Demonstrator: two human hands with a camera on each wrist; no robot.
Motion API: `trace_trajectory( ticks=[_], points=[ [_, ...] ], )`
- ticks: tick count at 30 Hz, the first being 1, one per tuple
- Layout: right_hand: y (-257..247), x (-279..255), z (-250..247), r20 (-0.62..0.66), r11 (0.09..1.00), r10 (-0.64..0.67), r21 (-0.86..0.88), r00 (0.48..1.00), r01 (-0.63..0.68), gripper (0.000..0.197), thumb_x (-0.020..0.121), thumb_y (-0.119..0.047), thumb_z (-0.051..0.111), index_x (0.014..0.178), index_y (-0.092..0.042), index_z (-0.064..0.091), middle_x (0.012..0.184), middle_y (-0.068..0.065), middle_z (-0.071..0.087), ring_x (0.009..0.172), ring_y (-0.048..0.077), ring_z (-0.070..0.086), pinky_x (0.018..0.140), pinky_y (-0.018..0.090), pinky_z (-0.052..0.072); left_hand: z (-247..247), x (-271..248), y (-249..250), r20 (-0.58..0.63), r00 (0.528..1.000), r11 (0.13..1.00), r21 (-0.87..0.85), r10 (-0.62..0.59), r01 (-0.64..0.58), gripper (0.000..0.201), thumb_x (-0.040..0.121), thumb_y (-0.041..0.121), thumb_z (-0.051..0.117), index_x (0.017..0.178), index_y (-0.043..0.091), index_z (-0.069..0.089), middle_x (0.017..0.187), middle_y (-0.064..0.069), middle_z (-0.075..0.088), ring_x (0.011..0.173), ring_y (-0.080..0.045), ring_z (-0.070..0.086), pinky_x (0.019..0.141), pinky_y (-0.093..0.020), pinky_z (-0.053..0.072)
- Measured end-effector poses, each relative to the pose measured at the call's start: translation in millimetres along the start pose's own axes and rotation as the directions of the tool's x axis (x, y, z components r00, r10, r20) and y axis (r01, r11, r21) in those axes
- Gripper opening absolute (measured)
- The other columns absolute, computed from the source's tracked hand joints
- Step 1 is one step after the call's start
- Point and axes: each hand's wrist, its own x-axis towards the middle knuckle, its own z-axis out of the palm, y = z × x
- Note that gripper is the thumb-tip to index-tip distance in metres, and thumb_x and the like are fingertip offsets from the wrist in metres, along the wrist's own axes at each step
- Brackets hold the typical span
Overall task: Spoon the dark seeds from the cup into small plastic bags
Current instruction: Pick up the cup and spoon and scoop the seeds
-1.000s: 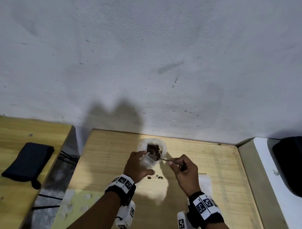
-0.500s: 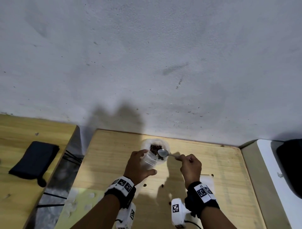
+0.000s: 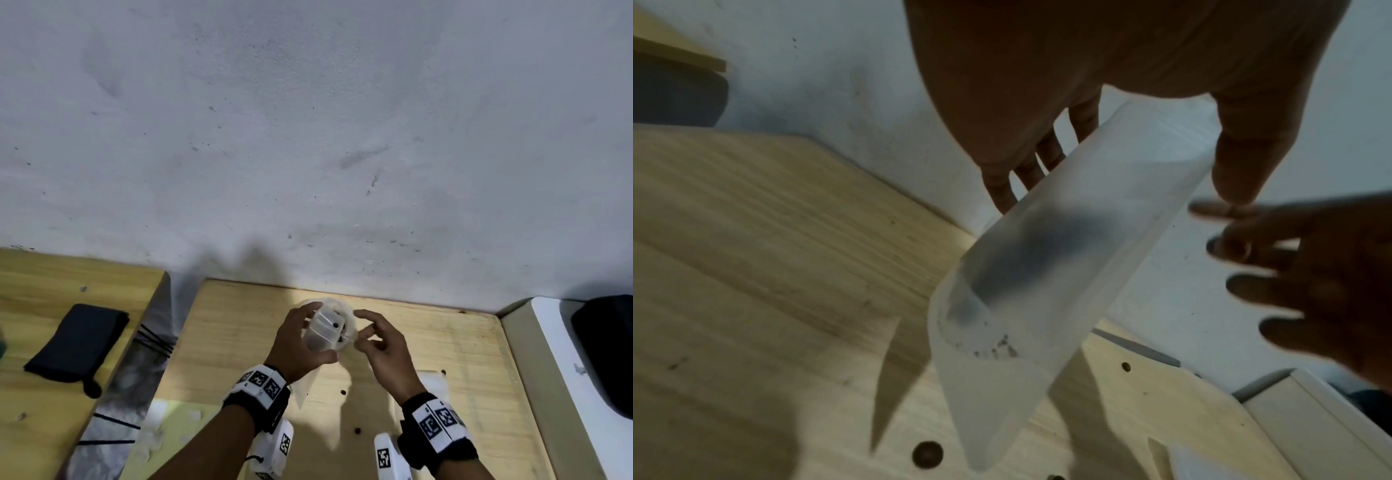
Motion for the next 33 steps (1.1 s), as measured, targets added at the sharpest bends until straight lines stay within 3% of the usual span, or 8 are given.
trace_trajectory(
  ticks=[3, 8, 11, 14, 18, 22, 24, 33],
  points=[
    [-21.1, 2.5, -0.4, 0.275, 0.995, -0.063, -0.056, 0.959, 0.081, 0.055, 0.076, 0.015, 0.055, 0.111, -0.024, 0.072, 0.077, -0.001, 0.063, 0.062, 0.005, 0.055, 0.064, 0.020, 0.045, 3.2, 3.5, 3.5, 0.045, 0.998, 0.999, 0.014, 0.048, -0.048, 0.086, 0.047, 0.037, 0.087, 0.121, 0.047, 0.044, 0.125, 0.009, 0.053, 0.110, -0.008, 0.056, 0.089, -0.023, 0.050],
    [-39.4, 14.4, -10.8, 0.197, 0.996, -0.057, -0.061, 0.979, 0.071, 0.016, 0.071, -0.006, 0.064, 0.074, -0.021, 0.070, 0.075, -0.002, 0.066, 0.051, 0.004, 0.054, 0.055, 0.022, 0.041, 0.2, 8.5, 11.5, 0.087, 0.996, 0.995, -0.098, -0.011, 0.020, 0.098, 0.046, 0.052, 0.087, 0.134, 0.032, 0.046, 0.123, 0.008, 0.052, 0.107, -0.009, 0.057, 0.088, -0.026, 0.052],
    [-36.1, 24.1, -20.0, 0.118, 0.971, -0.133, -0.184, 0.984, 0.153, 0.020, 0.075, -0.019, 0.082, 0.071, -0.025, 0.063, 0.076, -0.011, 0.064, 0.042, 0.005, 0.042, 0.050, 0.021, 0.034, -2.0, 13.3, 19.4, 0.017, 0.996, 0.949, -0.301, -0.089, 0.090, 0.053, 0.070, 0.033, 0.080, 0.118, 0.022, 0.060, 0.110, 0.002, 0.062, 0.093, -0.016, 0.062, 0.075, -0.019, 0.052],
    [-34.1, 29.3, -18.3, -0.001, 0.959, -0.205, -0.202, 0.979, 0.201, 0.023, 0.074, -0.022, 0.084, 0.076, -0.026, 0.061, 0.076, -0.011, 0.064, 0.056, 0.010, 0.052, 0.057, 0.023, 0.040, -4.7, 17.6, 22.1, -0.096, 0.993, 0.977, -0.209, -0.073, 0.051, 0.004, 0.085, 0.017, 0.069, 0.084, 0.013, 0.068, 0.081, 0.002, 0.070, 0.072, -0.018, 0.062, 0.067, -0.027, 0.051],
    [-32.8, 31.5, -13.6, -0.109, 0.995, -0.095, -0.035, 0.990, 0.092, 0.038, 0.071, -0.020, 0.088, 0.102, -0.031, 0.068, 0.075, -0.002, 0.063, 0.058, 0.010, 0.051, 0.062, 0.020, 0.046, -4.2, 20.1, 25.0, -0.155, 0.982, 0.970, -0.234, -0.108, 0.070, 0.020, 0.085, 0.017, 0.071, 0.073, 0.004, 0.063, 0.059, 0.004, 0.060, 0.055, -0.015, 0.057, 0.060, -0.031, 0.052],
    [-29.7, 32.6, -6.6, -0.004, 0.999, 0.006, 0.034, 1.000, -0.006, 0.018, 0.072, -0.021, 0.087, 0.077, -0.009, 0.074, 0.072, 0.005, 0.070, 0.065, 0.010, 0.060, 0.069, 0.026, 0.048, -3.5, 18.3, 29.9, -0.151, 0.985, 0.968, -0.248, -0.088, 0.049, 0.016, 0.084, 0.015, 0.071, 0.074, 0.004, 0.067, 0.064, 0.003, 0.064, 0.059, -0.010, 0.056, 0.060, -0.020, 0.047],
    [-30.0, 32.9, -5.5, 0.028, 0.998, 0.017, 0.054, 0.999, -0.019, 0.021, 0.075, -0.018, 0.085, 0.072, -0.004, 0.070, 0.071, 0.002, 0.068, 0.066, 0.010, 0.060, 0.069, 0.025, 0.047, -4.4, 17.4, 30.9, -0.099, 0.989, 0.961, -0.264, -0.108, 0.079, 0.009, 0.084, 0.017, 0.073, 0.078, 0.010, 0.072, 0.070, -0.001, 0.071, 0.064, -0.009, 0.060, 0.066, -0.023, 0.051],
    [-39.4, 36.5, -8.2, 0.055, 0.995, 0.028, 0.092, 0.998, -0.033, 0.029, 0.076, -0.013, 0.084, 0.057, -0.014, 0.062, 0.064, 0.000, 0.062, 0.059, 0.011, 0.057, 0.059, 0.018, 0.044, -3.7, 23.2, 29.8, -0.083, 0.989, 0.945, -0.316, -0.120, 0.088, 0.024, 0.078, 0.026, 0.076, 0.073, 0.003, 0.069, 0.074, -0.017, 0.070, 0.067, -0.018, 0.060, 0.073, -0.045, 0.055]
  ],
)
